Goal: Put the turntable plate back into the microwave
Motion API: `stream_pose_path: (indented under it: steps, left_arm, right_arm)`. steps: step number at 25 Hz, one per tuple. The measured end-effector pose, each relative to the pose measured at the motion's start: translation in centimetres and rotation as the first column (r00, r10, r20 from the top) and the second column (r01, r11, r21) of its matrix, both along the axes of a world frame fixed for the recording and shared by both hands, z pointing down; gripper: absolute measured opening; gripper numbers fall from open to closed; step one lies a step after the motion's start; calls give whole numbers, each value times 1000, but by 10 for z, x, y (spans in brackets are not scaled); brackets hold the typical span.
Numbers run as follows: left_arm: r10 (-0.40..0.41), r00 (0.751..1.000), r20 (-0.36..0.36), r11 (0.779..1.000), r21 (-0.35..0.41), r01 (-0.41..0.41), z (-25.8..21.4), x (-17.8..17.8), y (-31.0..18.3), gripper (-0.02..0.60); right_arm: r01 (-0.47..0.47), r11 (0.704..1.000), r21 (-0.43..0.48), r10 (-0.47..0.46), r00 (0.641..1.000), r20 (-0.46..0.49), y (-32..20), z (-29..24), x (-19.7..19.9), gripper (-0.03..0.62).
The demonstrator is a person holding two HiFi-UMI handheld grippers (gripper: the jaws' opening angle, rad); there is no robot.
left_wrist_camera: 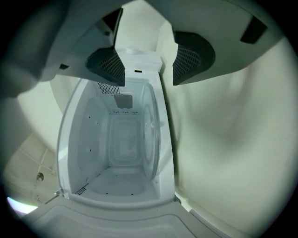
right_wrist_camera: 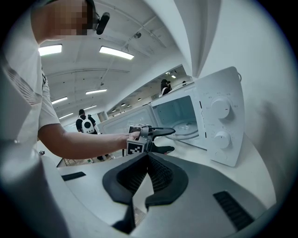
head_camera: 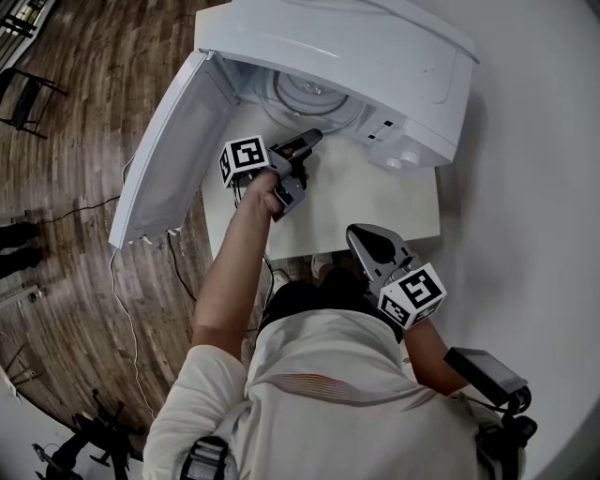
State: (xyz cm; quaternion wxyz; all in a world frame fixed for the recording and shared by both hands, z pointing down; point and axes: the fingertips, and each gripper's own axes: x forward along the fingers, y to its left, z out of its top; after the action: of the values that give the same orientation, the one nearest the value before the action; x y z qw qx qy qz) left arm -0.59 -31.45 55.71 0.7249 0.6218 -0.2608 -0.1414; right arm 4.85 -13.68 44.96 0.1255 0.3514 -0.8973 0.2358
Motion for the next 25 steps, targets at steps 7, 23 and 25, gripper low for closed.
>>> stream_pose_path:
  steps: [7,23,25]
  left_arm:
    - [-22,1000,13,995,102,21,-20,-11,18,219]
    - [-13,988,151,886,461,-58,-143,-64,137,11]
    - [-27,984,175,850,522,-69,-163,-72,157,11]
  right_arm:
    - [12,999,32,-12,1000,2,-6,-3,-3,5]
    - [-37,984,174,41,999,-18,86,-55,-49,5]
    - [-58,980,190,61,998,-14,100,-65,-53,5]
